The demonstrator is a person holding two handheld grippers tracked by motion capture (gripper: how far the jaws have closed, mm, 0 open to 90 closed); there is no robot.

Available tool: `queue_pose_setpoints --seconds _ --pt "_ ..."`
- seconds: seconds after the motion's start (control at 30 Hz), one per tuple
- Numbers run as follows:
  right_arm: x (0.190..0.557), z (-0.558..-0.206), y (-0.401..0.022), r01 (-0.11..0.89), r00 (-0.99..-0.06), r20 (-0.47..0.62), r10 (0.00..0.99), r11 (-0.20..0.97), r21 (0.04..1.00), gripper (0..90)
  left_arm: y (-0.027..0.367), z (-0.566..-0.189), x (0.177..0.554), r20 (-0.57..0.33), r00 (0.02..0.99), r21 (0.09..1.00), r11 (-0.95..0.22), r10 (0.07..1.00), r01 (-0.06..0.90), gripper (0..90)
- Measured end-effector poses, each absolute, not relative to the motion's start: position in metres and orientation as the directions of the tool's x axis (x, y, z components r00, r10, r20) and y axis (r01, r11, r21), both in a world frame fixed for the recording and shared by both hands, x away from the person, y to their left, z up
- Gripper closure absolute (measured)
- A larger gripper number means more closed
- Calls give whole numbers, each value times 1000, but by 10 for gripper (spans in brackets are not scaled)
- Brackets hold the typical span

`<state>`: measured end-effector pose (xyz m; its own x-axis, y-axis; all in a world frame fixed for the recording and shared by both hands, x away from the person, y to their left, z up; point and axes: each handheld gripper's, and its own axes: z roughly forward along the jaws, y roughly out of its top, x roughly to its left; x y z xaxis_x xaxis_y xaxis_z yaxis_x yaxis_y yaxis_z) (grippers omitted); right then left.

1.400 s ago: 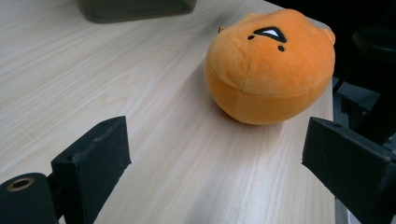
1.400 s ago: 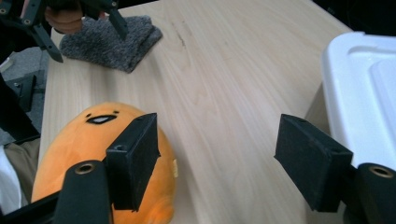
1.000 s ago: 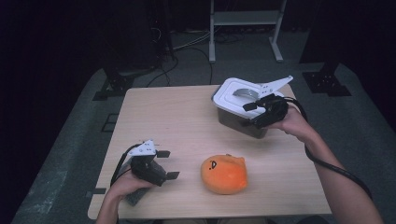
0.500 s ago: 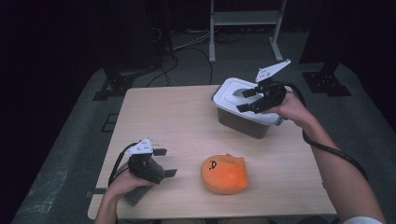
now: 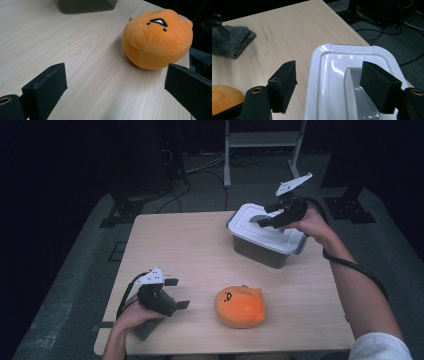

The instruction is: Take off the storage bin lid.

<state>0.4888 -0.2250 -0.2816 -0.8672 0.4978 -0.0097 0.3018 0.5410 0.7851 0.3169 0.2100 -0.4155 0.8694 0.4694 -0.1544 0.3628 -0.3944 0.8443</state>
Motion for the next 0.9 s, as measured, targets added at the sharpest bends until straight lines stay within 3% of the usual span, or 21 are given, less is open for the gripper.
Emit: queue_pose_setpoints --seconds 0.6,0.9 --pt "519 -302 -233 359 -833 0 554 539 762 296 212 -419 316 -177 870 838 -394 459 378 33" --pt "526 -320 -233 371 -827 1 562 544 752 406 214 -420 315 -182 869 837 -391 460 382 33"
